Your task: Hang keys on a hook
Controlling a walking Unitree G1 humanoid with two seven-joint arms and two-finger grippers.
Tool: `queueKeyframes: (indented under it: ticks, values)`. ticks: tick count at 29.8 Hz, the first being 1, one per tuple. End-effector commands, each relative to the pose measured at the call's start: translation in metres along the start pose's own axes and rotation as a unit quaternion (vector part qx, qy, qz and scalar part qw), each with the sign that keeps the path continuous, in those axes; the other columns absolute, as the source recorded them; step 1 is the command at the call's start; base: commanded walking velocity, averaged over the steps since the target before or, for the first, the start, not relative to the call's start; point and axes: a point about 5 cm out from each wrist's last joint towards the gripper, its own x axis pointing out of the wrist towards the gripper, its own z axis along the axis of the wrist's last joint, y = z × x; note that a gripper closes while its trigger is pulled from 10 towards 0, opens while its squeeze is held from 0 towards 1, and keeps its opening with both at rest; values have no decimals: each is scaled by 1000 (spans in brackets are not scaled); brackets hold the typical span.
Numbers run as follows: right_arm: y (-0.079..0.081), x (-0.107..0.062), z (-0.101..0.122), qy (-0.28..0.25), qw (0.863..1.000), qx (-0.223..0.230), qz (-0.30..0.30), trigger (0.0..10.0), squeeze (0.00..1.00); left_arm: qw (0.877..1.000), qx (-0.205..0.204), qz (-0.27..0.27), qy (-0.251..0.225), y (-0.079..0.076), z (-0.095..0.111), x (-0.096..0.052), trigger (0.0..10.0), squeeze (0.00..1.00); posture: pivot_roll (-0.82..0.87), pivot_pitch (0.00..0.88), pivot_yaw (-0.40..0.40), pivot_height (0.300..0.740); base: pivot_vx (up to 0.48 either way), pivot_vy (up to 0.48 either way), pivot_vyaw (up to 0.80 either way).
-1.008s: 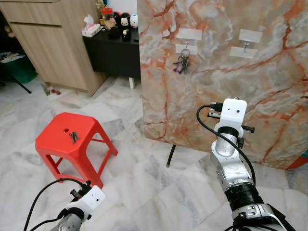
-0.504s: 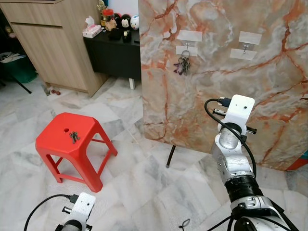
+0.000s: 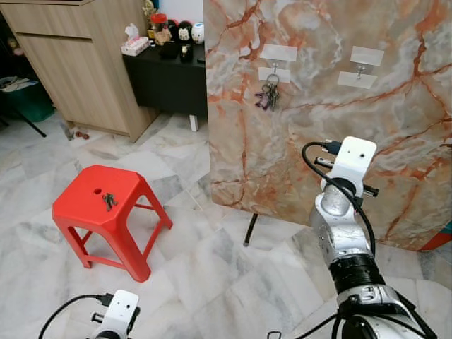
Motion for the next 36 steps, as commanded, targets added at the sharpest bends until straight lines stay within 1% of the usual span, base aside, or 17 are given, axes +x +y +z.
queueKeyframes:
  ticks: [1, 9, 19, 29, 32, 33, 36]
  values:
    - [-1, 2, 0, 9, 1000, 10, -5, 10000, 0, 1000, -12, -4, 16, -2, -8, -3, 10000, 0, 59, 28, -27, 740, 240, 0, 0]
    - [-2, 3, -1, 13, 1000, 19, -4, 10000, 0, 1000, -13, -8, 17, -5, -9, -3, 10000, 0, 60, 10, -27, 740, 274, 0, 0]
    - [3, 2, 2, 0, 1000, 25, 13, 10000, 0, 1000, -15, -12, 18, -7, -9, -4, 10000, 0, 64, 1, -31, 740, 340, 0, 0]
    - [1, 2, 0, 9, 999, 36, 5, 10000, 0, 1000, -15, -10, 23, -7, -13, -6, 10000, 0, 65, 28, -32, 740, 343, 0, 0]
    - [1, 2, 0, 8, 999, 35, 4, 10000, 0, 1000, -15, -10, 24, -8, -14, -6, 10000, 0, 65, 30, -32, 740, 342, 0, 0]
    - [1, 3, 0, 11, 1000, 27, 4, 10000, 0, 1000, -16, -10, 25, -7, -14, -6, 10000, 0, 66, 31, -31, 740, 341, 0, 0]
    - [2, 3, 0, 12, 999, 38, 4, 10000, 0, 999, -15, -9, 27, -6, -15, -6, 10000, 0, 67, 33, -30, 740, 342, 0, -800]
